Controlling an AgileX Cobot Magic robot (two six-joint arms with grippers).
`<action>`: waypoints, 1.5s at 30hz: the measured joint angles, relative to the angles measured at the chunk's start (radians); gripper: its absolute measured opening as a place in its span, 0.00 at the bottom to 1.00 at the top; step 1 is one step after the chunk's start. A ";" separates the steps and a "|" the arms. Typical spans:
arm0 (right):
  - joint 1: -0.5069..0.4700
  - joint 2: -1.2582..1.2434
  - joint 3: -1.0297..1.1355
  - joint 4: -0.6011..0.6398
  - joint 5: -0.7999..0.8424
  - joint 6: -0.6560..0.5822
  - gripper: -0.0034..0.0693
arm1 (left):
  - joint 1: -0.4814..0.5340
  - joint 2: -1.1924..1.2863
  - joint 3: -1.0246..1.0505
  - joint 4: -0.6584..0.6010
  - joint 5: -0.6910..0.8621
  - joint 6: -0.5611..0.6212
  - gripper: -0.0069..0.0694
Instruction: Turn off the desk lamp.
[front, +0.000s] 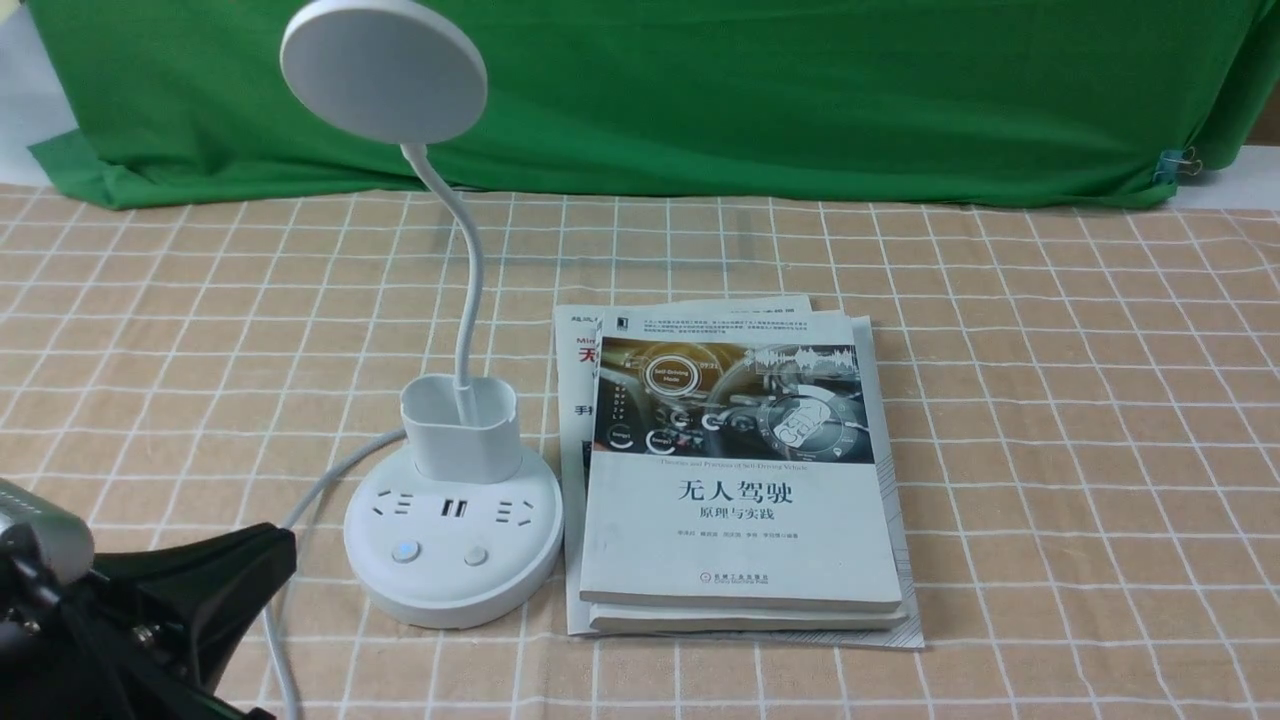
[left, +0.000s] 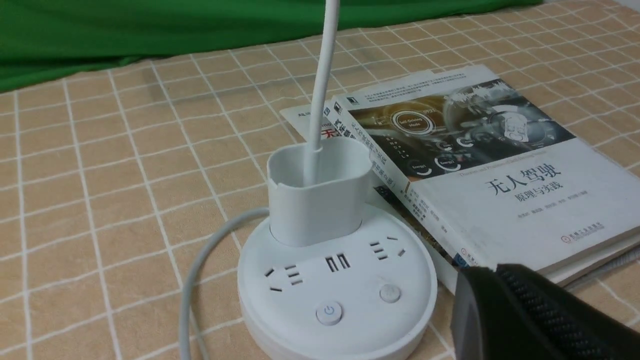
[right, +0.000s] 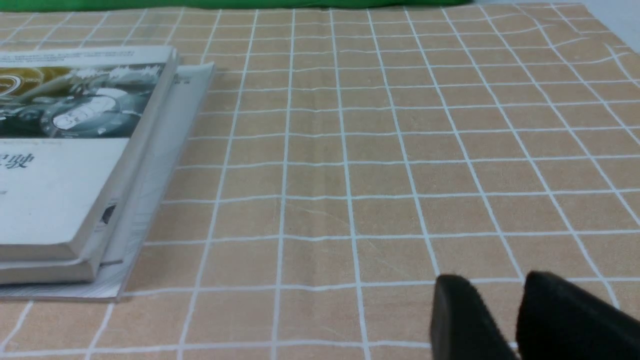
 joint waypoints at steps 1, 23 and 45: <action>0.000 0.000 0.000 0.000 0.000 0.000 0.38 | 0.001 -0.009 0.001 0.005 0.001 0.012 0.09; 0.000 0.000 0.000 -0.001 0.000 0.000 0.38 | 0.485 -0.566 0.265 -0.127 0.223 0.008 0.09; 0.000 0.000 0.000 0.000 0.001 0.000 0.38 | 0.487 -0.570 0.266 -0.136 0.265 -0.001 0.09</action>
